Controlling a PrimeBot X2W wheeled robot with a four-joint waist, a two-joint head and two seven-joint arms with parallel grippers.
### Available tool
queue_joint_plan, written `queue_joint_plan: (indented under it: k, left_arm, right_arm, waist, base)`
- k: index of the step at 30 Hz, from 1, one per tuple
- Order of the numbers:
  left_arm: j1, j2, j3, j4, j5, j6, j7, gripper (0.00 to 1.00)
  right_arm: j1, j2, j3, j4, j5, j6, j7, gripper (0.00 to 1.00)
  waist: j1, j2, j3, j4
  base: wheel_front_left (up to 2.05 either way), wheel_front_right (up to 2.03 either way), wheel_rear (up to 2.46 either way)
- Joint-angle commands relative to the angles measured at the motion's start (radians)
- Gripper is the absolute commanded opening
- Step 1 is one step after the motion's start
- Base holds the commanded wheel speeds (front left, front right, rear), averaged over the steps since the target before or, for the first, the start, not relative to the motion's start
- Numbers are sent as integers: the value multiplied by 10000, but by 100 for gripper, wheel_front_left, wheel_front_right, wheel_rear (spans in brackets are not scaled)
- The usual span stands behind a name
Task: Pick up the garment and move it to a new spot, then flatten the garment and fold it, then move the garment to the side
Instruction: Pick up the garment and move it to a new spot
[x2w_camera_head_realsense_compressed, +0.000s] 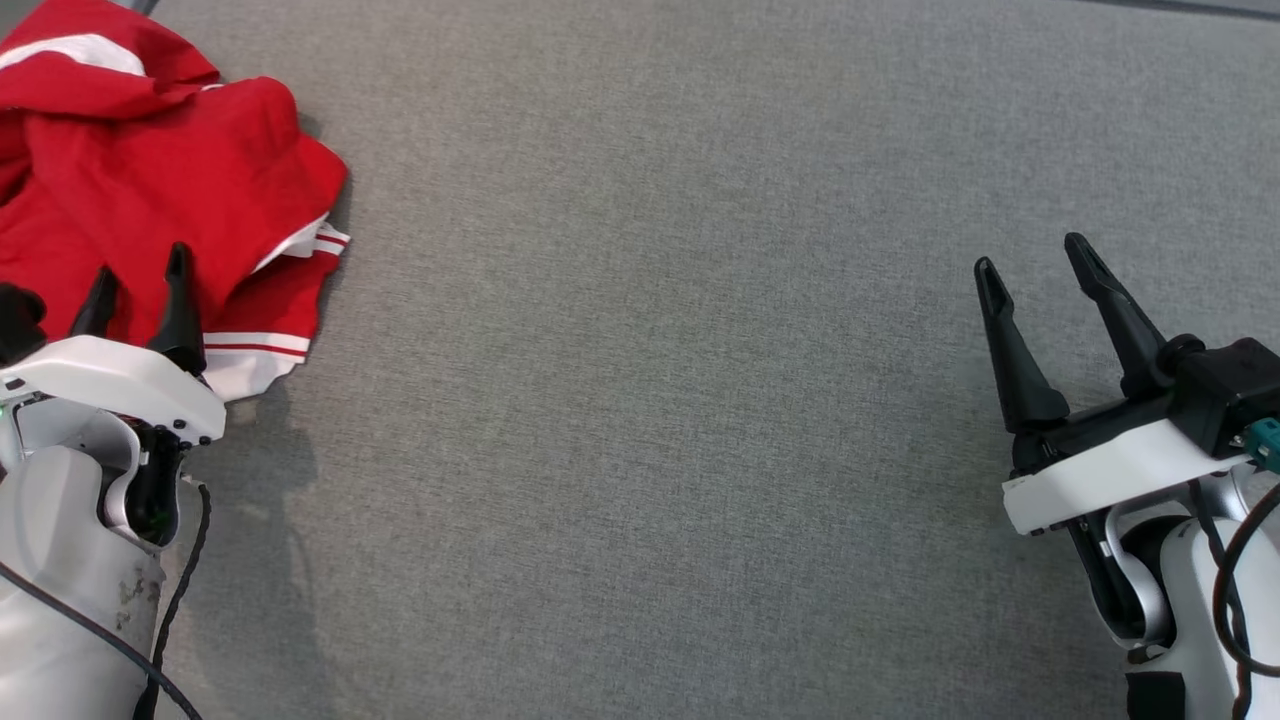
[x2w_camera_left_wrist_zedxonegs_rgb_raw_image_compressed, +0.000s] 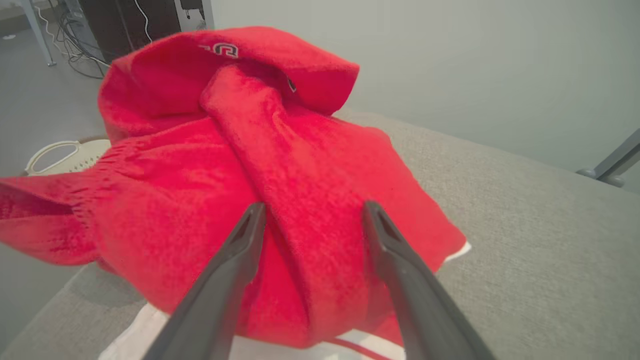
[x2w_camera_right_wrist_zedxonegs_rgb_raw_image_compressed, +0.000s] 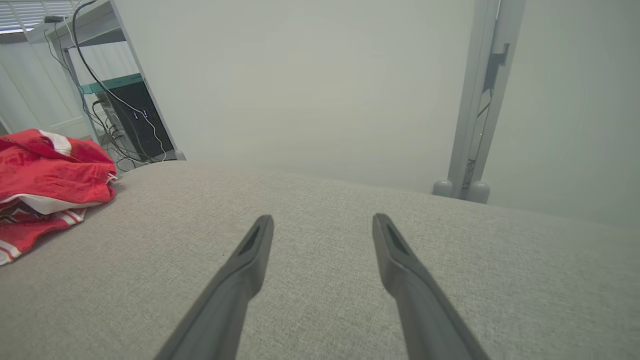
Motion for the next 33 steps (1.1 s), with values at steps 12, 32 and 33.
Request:
queue_joint_plan:
  k: [12,32,33]
  left_arm:
    - [-1409,189,-377,1945,131,-573,-416,0]
    - [733,1366,674,-4952,2597,1068,-923,0]
    - [935,1420,679,-5409,2645,1180,-913,0]
  right_arm:
    - [-291,60,-12,212,-11,23,-243,100]
    - [388,435,-838,629,104,23,-1066,100]
    - [438,459,-902,619,105,23,-1087,100]
  waist:
    - [0,0,224,-151]
    - [0,0,-1492,-487]
    - [0,0,-1568,-555]
  base:
    - [0,0,0]
    - [0,0,0]
    - [0,0,0]
